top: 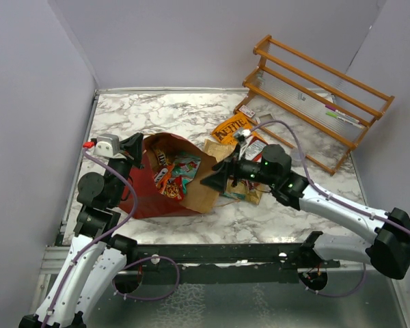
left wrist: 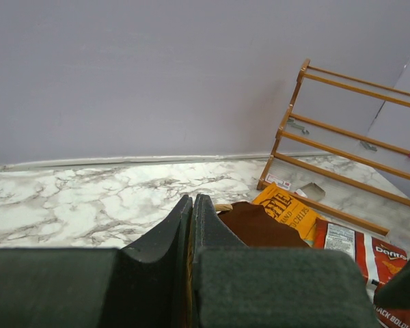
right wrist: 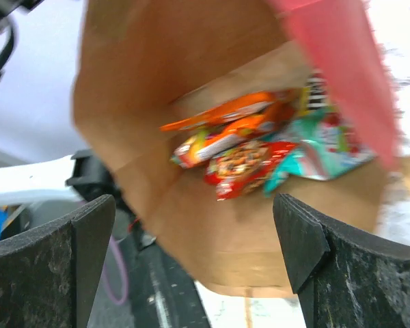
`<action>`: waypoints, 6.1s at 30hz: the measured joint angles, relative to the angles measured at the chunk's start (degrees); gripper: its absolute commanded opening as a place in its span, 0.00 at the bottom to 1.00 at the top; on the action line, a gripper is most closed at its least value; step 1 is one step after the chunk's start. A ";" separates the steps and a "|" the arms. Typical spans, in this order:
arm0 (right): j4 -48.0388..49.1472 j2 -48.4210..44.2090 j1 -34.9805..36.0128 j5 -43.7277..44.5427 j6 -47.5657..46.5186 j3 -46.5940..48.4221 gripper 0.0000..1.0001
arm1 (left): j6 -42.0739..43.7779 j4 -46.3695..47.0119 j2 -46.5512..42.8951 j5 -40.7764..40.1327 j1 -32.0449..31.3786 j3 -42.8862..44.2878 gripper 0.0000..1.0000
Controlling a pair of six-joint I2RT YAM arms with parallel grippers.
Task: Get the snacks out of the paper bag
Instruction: Take out the snack from the paper bag, then place the snack at the center of the board.
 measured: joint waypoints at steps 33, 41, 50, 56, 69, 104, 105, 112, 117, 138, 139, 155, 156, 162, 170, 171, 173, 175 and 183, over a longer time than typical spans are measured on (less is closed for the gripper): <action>6.62 19.17 17.53 20.63 19.63 1.44 0.95 | -9.20 -17.11 -6.21 17.00 0.00 1.29 0.00; 9.11 18.47 17.51 28.00 25.09 -0.39 0.93 | -6.34 -15.15 -5.86 19.26 0.00 -0.66 0.00; 7.50 22.34 17.81 30.91 29.27 3.02 0.95 | -2.73 -10.56 -6.86 17.55 0.00 -1.77 0.00; 3.15 29.86 21.75 38.69 35.82 12.50 0.95 | -1.64 -9.94 -6.58 17.84 -0.07 -1.95 0.00; -5.16 42.88 26.53 48.50 41.57 26.86 0.25 | -0.31 -9.90 -5.75 18.08 -1.25 -1.97 0.00; 3.10 17.09 26.51 54.18 13.09 9.57 0.01 | 1.16 -12.31 -2.23 9.31 -1.51 -1.70 0.00; 3.65 16.00 26.51 54.16 11.34 9.53 0.01 | 1.16 -12.35 -2.21 9.20 -1.51 -1.70 0.00; 6.21 10.29 26.51 53.94 -0.87 8.61 0.01 | 1.22 -12.55 -2.23 8.33 -1.51 -1.70 0.00; 7.39 4.42 26.51 54.40 -8.41 6.95 0.01 | 1.36 -12.59 -2.23 7.10 -1.49 -1.70 0.00; 6.12 -8.70 11.41 77.92 -17.77 -2.05 0.01 | 1.38 -12.79 -2.23 5.55 -1.49 -1.70 0.00; 4.90 -7.89 8.61 76.22 -15.89 -2.01 0.01 | 1.38 -12.79 -2.23 5.53 -1.49 -1.70 0.00; -2.51 15.74 -5.99 47.50 0.22 17.88 0.01 | 1.57 -13.00 -3.87 4.61 -1.38 -1.70 0.00; -2.69 15.34 -6.51 47.32 1.03 16.63 0.01 | 1.57 -12.98 -3.91 4.55 -1.38 -1.70 0.00; -6.14 10.64 -9.68 45.09 7.80 -0.39 0.01 | 1.57 -13.00 -3.96 4.50 -1.33 -1.70 0.00; -11.34 6.38 -12.22 42.93 11.93 -12.11 0.05 | 1.57 -12.98 -3.58 4.50 -1.33 -1.70 0.00; -11.78 6.27 -12.26 42.93 12.15 -11.93 0.07 | 1.57 -12.98 -3.52 4.50 -1.33 -1.70 0.00; -12.83 5.88 -12.28 42.95 12.48 -11.63 0.10 | 1.57 -12.98 -3.52 4.50 -1.33 -1.70 0.00; -13.68 5.16 -12.28 42.97 12.68 -11.61 0.12 | 1.57 -12.98 -3.52 4.50 -1.33 -1.70 0.00; -15.82 2.93 -12.74 43.15 14.14 -12.33 0.27 | 1.70 -12.98 -3.52 4.52 -1.33 -1.70 0.00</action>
